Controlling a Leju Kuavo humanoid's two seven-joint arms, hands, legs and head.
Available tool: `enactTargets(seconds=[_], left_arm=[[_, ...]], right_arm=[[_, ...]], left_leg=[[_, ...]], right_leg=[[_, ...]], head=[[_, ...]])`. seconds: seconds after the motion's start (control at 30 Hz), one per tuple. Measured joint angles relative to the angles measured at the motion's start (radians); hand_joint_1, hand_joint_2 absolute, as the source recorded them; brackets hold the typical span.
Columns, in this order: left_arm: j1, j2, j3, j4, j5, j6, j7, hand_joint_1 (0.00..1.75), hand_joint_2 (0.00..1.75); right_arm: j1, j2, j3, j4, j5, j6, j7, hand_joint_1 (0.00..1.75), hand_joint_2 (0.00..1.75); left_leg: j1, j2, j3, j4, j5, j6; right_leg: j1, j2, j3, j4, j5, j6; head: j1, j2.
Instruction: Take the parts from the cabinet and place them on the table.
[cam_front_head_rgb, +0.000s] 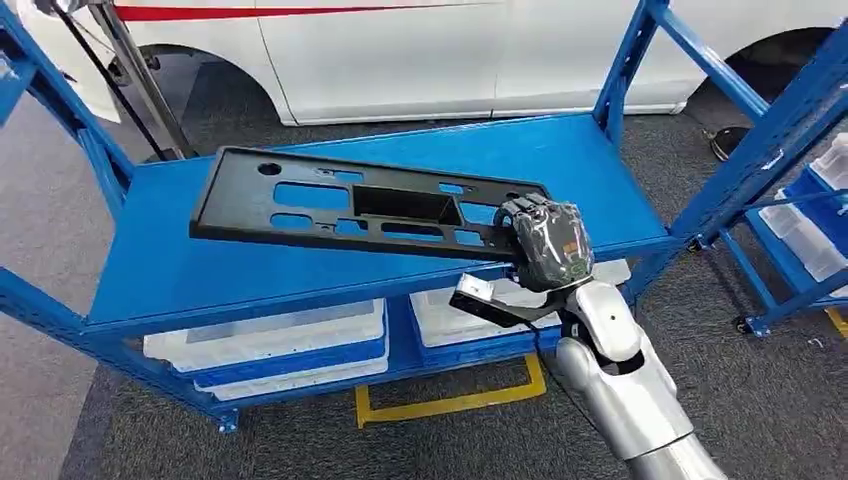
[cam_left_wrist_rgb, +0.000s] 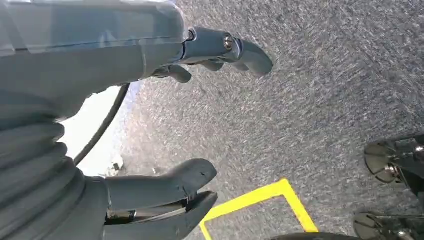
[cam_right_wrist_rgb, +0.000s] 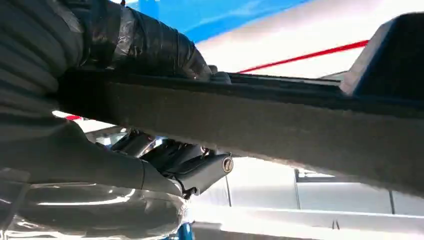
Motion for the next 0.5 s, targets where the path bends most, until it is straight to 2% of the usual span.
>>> enactTargets(seconds=[0.03,0.07,0.1,0.13,0.17,0.2,0.23,0.27,0.3,0.33,0.37,0.4,0.43,0.5], left_arm=[[0.001,0.000,0.000,0.000,0.000,0.000,0.001,0.00,1.75],[0.002,0.002,0.000,0.000,-0.002,0.000,0.002,0.00,1.75],[0.002,0.001,0.000,0.000,-0.002,0.000,0.002,0.00,1.75],[0.002,0.001,0.000,0.000,-0.004,0.000,0.002,0.00,1.75],[0.002,0.001,0.000,0.000,-0.004,-0.001,0.002,0.00,1.75],[0.002,0.001,0.000,0.000,-0.004,-0.002,0.002,0.00,1.75],[0.002,0.001,0.000,0.000,-0.004,-0.002,0.002,0.00,1.75],[0.002,0.002,0.000,0.000,-0.004,-0.002,0.002,0.00,1.75],[0.002,0.002,0.000,0.000,-0.004,-0.002,0.002,0.00,1.75],[0.002,0.003,0.000,0.000,-0.004,0.000,0.003,0.00,1.75],[0.001,0.004,0.000,0.000,-0.004,0.000,0.003,0.00,1.75],[-0.002,0.003,0.000,0.000,-0.004,0.000,0.003,0.00,1.75],[-0.002,0.003,0.000,0.000,-0.004,0.001,0.003,0.00,1.75],[-0.001,0.003,0.000,0.000,-0.004,0.000,0.006,0.00,1.75]], right_arm=[[0.002,0.000,0.000,-0.003,-0.001,0.001,0.000,1.75,1.75],[0.002,0.000,0.000,-0.004,-0.002,0.002,0.000,1.75,1.75],[0.002,0.000,0.000,-0.005,-0.003,0.003,0.000,1.75,1.75],[0.003,0.000,0.000,-0.006,-0.003,0.004,0.000,1.75,1.75],[0.004,0.000,0.000,-0.006,-0.004,0.004,0.000,1.75,1.75],[0.005,0.000,0.000,-0.006,-0.004,0.005,0.000,1.75,1.75],[0.006,-0.001,0.000,-0.006,-0.003,0.006,0.001,1.75,1.75],[0.008,-0.002,0.000,-0.006,-0.004,0.007,0.001,1.75,1.75],[0.010,-0.002,0.000,-0.006,-0.004,0.007,0.001,1.75,1.75],[0.010,-0.002,0.000,-0.006,-0.006,0.007,0.000,1.75,1.75],[0.010,-0.003,0.000,-0.007,-0.008,0.007,0.000,1.75,1.75],[0.011,-0.003,0.000,-0.011,-0.010,0.007,0.000,1.75,1.75],[0.011,-0.006,-0.002,-0.015,-0.011,0.007,0.001,1.75,1.75],[0.013,-0.008,-0.004,-0.018,-0.015,0.007,0.000,1.75,1.75]], left_leg=[[-0.004,-0.002,-0.001,-0.004,0.009,-0.007],[0.000,-0.008,-0.008,0.007,-0.014,-0.011],[-0.001,-0.009,-0.025,0.043,-0.074,-0.013],[0.001,-0.009,-0.044,0.106,-0.138,-0.017],[0.004,-0.009,-0.059,0.176,-0.188,-0.022],[0.005,-0.009,-0.072,0.244,-0.219,-0.027],[0.007,-0.008,-0.076,0.296,-0.222,-0.030],[0.010,-0.008,-0.061,0.307,-0.190,-0.034],[0.013,-0.008,-0.031,0.280,-0.151,-0.037],[0.016,-0.008,0.020,0.218,-0.113,-0.040],[0.019,-0.008,0.087,0.131,-0.106,-0.043],[0.017,-0.011,0.150,0.037,-0.153,-0.045],[0.010,-0.018,0.167,-0.007,-0.171,-0.029],[0.006,-0.016,0.153,0.006,-0.162,-0.020]], right_leg=[[-0.001,-0.001,-0.004,-0.008,0.013,-0.008],[-0.013,-0.011,-0.010,-0.019,0.032,-0.016],[-0.014,-0.010,-0.025,-0.022,0.046,-0.030],[-0.015,-0.010,-0.041,-0.022,0.059,-0.031],[-0.015,-0.010,-0.056,-0.021,0.071,-0.031],[-0.014,-0.010,-0.073,-0.019,0.083,-0.030],[-0.015,-0.011,-0.092,-0.015,0.095,-0.027],[-0.016,-0.012,-0.113,-0.009,0.106,-0.023],[-0.018,-0.013,-0.130,-0.003,0.114,-0.020],[-0.022,-0.013,-0.150,0.006,0.123,-0.014],[-0.025,-0.012,-0.167,0.017,0.129,-0.008],[-0.021,-0.012,-0.180,0.027,0.134,0.000],[-0.020,-0.013,-0.186,0.035,0.141,0.007],[-0.018,-0.012,-0.185,0.026,0.163,0.020]], head=[[0.000,0.000],[0.000,0.000],[0.000,0.000],[-0.001,0.000],[-0.001,0.000],[-0.001,0.000],[-0.001,0.000],[-0.001,0.000],[-0.001,0.000],[-0.001,0.000],[-0.001,0.000],[-0.002,0.000],[0.001,0.000],[0.000,0.000]])
